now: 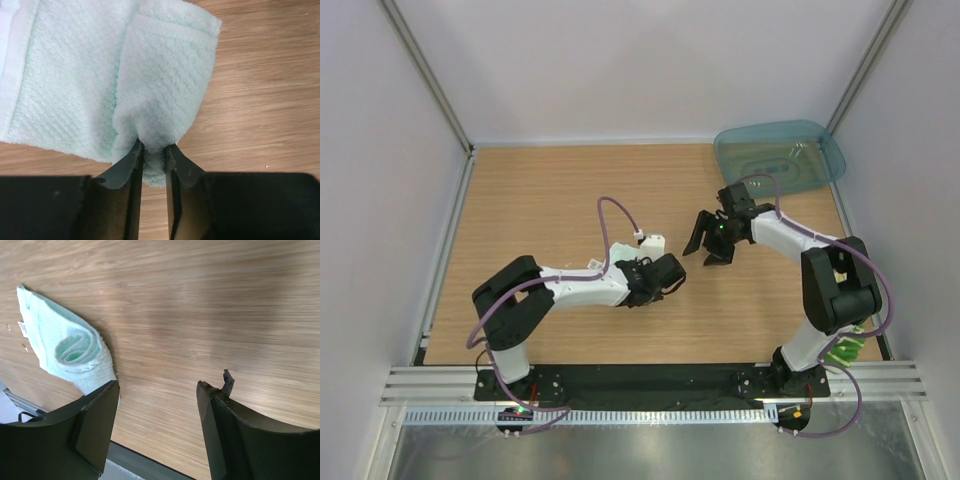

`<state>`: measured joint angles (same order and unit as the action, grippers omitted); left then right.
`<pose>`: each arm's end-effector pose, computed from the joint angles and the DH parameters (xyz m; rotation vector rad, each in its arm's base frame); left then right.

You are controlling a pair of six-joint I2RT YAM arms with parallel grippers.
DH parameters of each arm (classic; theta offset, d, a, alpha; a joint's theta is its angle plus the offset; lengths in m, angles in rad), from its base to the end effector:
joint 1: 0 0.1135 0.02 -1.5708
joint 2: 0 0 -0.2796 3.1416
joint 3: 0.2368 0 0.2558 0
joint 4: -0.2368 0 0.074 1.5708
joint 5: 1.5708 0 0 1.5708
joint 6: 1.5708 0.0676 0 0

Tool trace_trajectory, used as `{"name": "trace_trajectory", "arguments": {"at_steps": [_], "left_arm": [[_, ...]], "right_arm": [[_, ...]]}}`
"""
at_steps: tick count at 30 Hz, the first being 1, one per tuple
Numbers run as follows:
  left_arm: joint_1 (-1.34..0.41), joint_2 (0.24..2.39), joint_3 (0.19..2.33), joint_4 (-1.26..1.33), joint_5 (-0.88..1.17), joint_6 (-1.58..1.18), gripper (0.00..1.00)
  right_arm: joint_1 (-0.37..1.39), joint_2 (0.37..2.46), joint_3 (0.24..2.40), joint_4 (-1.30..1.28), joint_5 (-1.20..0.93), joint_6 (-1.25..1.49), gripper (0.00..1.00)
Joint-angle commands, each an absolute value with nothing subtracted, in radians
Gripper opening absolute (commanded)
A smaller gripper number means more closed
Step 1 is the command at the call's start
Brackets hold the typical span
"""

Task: Roll the towels
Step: Roll the towel

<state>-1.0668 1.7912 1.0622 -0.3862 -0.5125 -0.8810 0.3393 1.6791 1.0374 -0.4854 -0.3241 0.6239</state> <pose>0.2053 -0.3036 0.1461 0.0797 2.4716 -0.1098 0.3178 0.1350 0.1660 0.2964 2.8002 0.7017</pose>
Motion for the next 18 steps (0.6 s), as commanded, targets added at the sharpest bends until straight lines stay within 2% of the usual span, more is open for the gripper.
{"name": "trace_trajectory", "arguments": {"at_steps": [1, 5, 10, 18], "left_arm": [[-1.048, 1.902, 1.011, -0.503, -0.402, -0.893, 0.18], [-1.04, 1.913, 1.04, -0.474, -0.312, -0.839, 0.08], [-1.026, 1.842, 1.054, -0.439, -0.16, -0.784, 0.07], [-0.887, 1.76, 0.956, -0.2, 0.298, -0.833, 0.08]], "right_arm": [[0.296, 1.618, 1.042, -0.538, -0.316, 0.577, 0.7], [0.285, 1.606, 1.035, -0.528, -0.319, 0.581, 0.71], [0.285, 1.575, 0.982, -0.48, -0.357, 0.607, 0.71], [0.282, 1.536, 0.893, -0.368, -0.512, 0.66, 0.72]]}}
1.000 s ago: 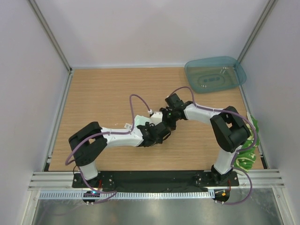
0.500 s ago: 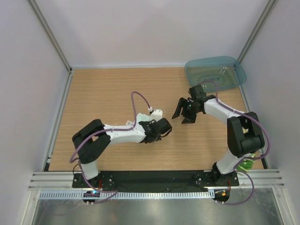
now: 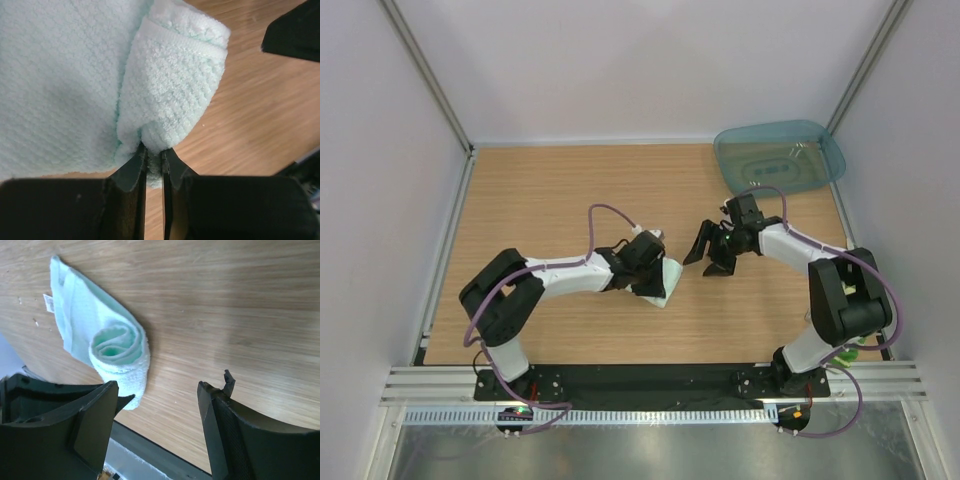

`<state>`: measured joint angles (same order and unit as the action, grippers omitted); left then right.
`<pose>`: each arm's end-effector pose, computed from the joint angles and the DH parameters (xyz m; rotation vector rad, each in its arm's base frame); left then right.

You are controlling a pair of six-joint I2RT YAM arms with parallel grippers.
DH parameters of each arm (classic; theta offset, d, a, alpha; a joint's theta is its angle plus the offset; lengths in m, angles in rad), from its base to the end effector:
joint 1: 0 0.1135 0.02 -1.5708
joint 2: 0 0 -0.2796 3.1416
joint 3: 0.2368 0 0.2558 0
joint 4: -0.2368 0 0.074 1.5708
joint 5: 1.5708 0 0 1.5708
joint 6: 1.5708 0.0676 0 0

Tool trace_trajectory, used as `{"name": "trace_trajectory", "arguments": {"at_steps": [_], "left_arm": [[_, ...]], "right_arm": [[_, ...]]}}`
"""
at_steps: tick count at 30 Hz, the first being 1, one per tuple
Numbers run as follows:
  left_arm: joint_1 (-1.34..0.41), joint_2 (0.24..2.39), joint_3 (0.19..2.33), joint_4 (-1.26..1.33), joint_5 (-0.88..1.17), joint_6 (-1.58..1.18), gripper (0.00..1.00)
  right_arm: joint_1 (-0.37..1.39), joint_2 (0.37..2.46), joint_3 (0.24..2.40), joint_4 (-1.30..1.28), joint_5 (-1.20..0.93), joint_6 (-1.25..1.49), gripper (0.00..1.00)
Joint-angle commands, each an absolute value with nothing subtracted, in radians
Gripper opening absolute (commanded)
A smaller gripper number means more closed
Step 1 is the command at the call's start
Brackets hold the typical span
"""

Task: Roll the towels
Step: Roll the towel

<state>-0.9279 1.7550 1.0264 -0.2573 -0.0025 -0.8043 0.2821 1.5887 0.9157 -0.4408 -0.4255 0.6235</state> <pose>0.2249 -0.2999 0.1495 0.1654 2.6894 -0.6159 0.2964 0.1150 0.1633 0.3370 2.7827 0.8286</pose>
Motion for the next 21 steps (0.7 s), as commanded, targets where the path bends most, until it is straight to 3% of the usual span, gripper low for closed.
{"name": "trace_trajectory", "arguments": {"at_steps": [1, 11, 21], "left_arm": [[-0.871, 1.755, 0.931, -0.152, 0.331, -0.853, 0.08], [-0.675, 1.727, 0.75, 0.211, 0.675, -1.124, 0.08], [-0.543, 1.934, 0.64, 0.777, 0.903, -1.531, 0.09]], "right_arm": [[0.284, 1.531, 0.879, -0.361, -0.518, 0.664, 0.72], [0.284, 1.442, 0.827, -0.282, -0.58, 0.704, 0.72], [0.285, 1.448, 0.732, -0.14, -0.635, 0.735, 0.72]]}}
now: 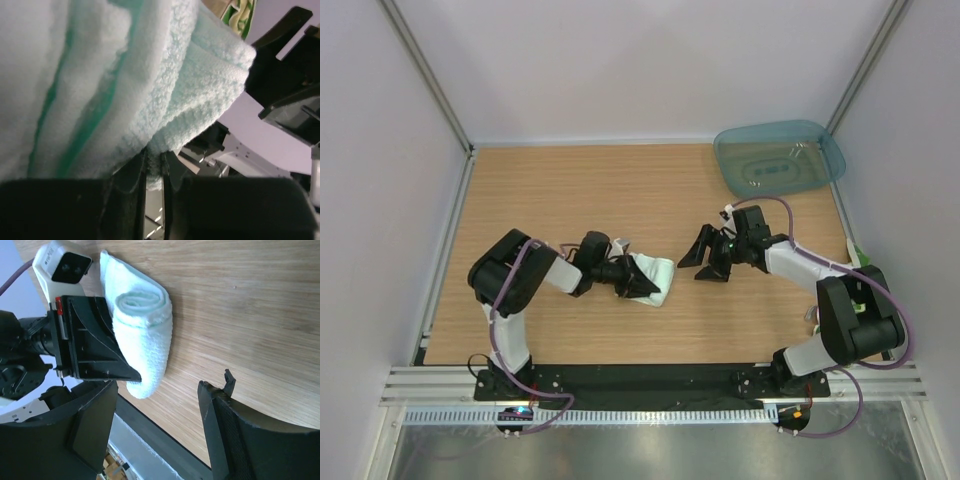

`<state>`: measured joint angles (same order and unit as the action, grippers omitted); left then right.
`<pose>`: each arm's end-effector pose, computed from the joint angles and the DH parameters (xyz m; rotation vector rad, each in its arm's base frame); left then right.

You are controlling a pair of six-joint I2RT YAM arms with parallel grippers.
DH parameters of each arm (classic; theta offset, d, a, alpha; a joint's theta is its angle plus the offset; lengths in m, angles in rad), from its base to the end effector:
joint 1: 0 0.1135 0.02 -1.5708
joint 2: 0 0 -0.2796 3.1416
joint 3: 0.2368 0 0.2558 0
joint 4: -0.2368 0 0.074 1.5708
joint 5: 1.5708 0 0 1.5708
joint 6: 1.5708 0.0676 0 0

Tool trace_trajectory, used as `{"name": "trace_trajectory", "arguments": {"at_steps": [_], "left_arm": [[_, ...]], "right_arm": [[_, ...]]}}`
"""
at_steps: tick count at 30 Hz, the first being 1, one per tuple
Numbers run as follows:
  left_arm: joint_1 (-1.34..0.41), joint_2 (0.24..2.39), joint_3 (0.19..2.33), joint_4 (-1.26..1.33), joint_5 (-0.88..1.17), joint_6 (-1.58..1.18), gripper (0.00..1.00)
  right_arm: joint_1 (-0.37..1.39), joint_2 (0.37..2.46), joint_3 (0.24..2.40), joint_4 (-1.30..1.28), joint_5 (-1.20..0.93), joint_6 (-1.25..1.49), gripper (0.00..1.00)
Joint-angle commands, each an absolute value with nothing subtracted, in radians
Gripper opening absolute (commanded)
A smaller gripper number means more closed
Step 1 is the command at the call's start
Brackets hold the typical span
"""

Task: Roll the towels
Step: Roll the towel

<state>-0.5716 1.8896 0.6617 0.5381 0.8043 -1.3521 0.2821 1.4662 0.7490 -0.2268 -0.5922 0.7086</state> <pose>0.2605 -0.2254 0.0881 0.4895 -2.5133 1.5815 0.2718 0.1181 0.1680 0.3045 2.6429 1.1184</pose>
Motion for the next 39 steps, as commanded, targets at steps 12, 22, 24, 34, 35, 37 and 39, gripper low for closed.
{"name": "trace_trajectory", "arguments": {"at_steps": [12, 22, 24, 34, 35, 37, 39], "left_arm": [[-0.466, 2.02, 0.597, 0.858, 0.94, -1.618, 0.09], [-0.462, 2.063, 0.575, 0.842, 0.953, -1.618, 0.09], [-0.462, 2.063, 0.574, 0.842, 0.956, -1.615, 0.09], [-0.462, 2.057, 0.572, 0.836, 0.957, -1.609, 0.1], [-0.463, 2.059, 0.572, 0.835, 0.957, -1.608, 0.1], [-0.462, 2.057, 0.572, 0.834, 0.956, -1.606, 0.1], [-0.462, 2.056, 0.577, 0.834, 0.957, -1.605, 0.1]], "right_arm": [[0.411, 1.543, 0.69, 0.066, -0.526, 0.776, 0.72], [0.472, 1.684, 0.707, 0.253, -0.48, 0.857, 0.67], [0.477, 1.69, 0.704, 0.278, -0.477, 0.865, 0.67], [0.479, 1.683, 0.654, 0.429, -0.426, 0.94, 0.65], [0.48, 1.684, 0.65, 0.46, -0.423, 0.946, 0.65], [0.479, 1.706, 0.65, 0.48, -0.428, 0.966, 0.65], [0.48, 1.732, 0.641, 0.529, -0.428, 0.982, 0.65]]}}
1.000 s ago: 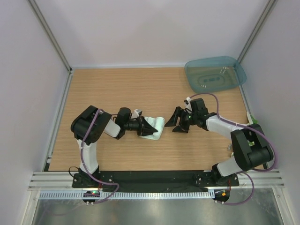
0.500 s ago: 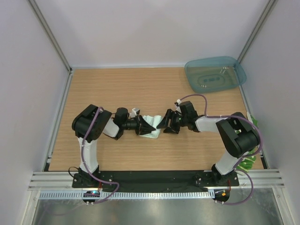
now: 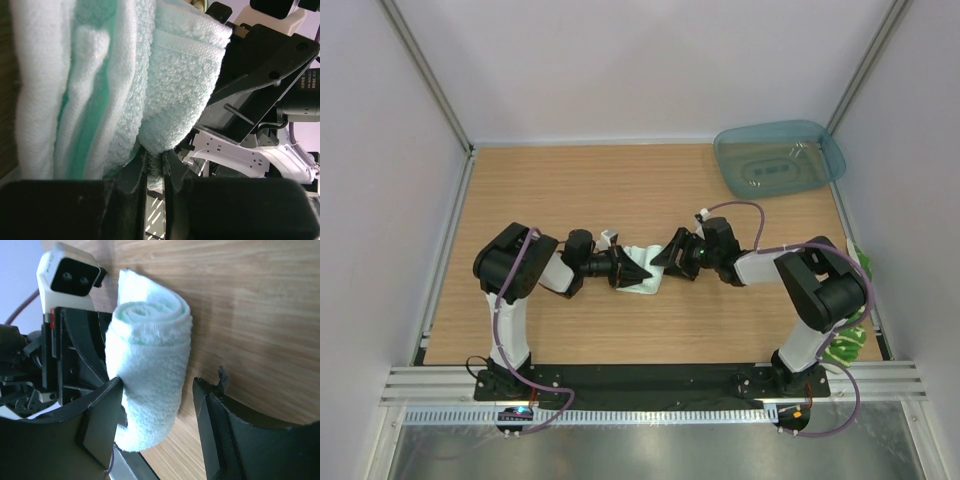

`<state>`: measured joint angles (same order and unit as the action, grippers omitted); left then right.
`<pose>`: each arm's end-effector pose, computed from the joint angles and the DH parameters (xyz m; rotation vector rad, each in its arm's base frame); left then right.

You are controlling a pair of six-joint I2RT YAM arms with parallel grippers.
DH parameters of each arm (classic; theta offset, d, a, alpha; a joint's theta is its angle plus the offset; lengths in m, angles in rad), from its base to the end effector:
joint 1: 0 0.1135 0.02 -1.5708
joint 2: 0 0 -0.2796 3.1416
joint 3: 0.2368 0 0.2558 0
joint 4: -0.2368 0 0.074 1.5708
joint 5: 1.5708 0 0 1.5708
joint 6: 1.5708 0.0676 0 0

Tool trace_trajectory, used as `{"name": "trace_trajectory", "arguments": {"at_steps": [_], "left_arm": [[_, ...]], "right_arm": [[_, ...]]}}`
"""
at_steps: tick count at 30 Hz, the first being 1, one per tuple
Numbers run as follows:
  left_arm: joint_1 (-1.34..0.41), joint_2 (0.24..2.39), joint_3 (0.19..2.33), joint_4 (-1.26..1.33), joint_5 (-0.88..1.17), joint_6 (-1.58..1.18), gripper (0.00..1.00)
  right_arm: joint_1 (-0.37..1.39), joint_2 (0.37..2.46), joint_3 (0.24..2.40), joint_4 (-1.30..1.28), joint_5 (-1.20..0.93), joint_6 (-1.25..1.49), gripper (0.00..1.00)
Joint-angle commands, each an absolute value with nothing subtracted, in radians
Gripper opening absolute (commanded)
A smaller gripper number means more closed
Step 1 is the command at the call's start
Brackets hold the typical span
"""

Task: Roll the towels
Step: Roll the towel

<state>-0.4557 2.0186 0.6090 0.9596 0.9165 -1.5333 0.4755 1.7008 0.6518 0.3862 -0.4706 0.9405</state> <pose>0.2852 -0.1995 0.0796 0.5709 -2.3467 1.8341 0.2865 0.1820 0.1225 0.2867 2.4593 1.2283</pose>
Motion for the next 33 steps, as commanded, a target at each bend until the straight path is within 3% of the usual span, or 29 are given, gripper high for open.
{"name": "trace_trajectory", "arguments": {"at_steps": [1, 4, 5, 6, 10, 12, 15, 18, 26, 33], "left_arm": [[-0.463, 2.054, 0.578, 0.833, 0.959, -1.603, 0.1], [-0.462, 2.054, 0.58, 0.833, 0.963, -1.601, 0.1], [-0.462, 2.056, 0.581, 0.833, 0.963, -1.603, 0.1], [-0.462, 2.054, 0.581, 0.831, 0.963, -1.601, 0.1], [-0.462, 2.033, 0.586, 0.79, 0.954, -1.557, 0.12], [-0.462, 1.993, 0.609, 0.585, 0.907, -1.469, 0.16], [-0.465, 1.89, 0.715, 0.101, 0.76, -1.185, 0.23], [-0.466, 1.809, 0.785, -0.128, 0.669, -1.043, 0.27], [-0.55, 1.645, 0.926, -0.469, 0.297, -0.879, 0.3], [-0.701, 1.491, 1.0, -0.595, -0.067, -0.828, 0.29]], "right_arm": [[0.48, 1.738, 0.634, 0.578, -0.423, 1.006, 0.64], [0.483, 1.759, 0.621, 0.623, -0.419, 1.025, 0.56], [0.486, 1.764, 0.623, 0.626, -0.419, 1.023, 0.52], [0.489, 1.766, 0.624, 0.621, -0.416, 1.022, 0.41], [0.492, 1.753, 0.623, 0.571, -0.397, 0.999, 0.25], [0.495, 1.724, 0.63, 0.5, -0.377, 0.965, 0.2], [0.54, 1.656, 0.672, 0.321, -0.278, 0.875, 0.16], [0.584, 1.614, 0.728, 0.134, -0.172, 0.81, 0.15], [0.666, 1.635, 0.837, -0.115, -0.055, 0.798, 0.09], [0.692, 1.692, 0.91, -0.195, -0.026, 0.818, 0.04]]}}
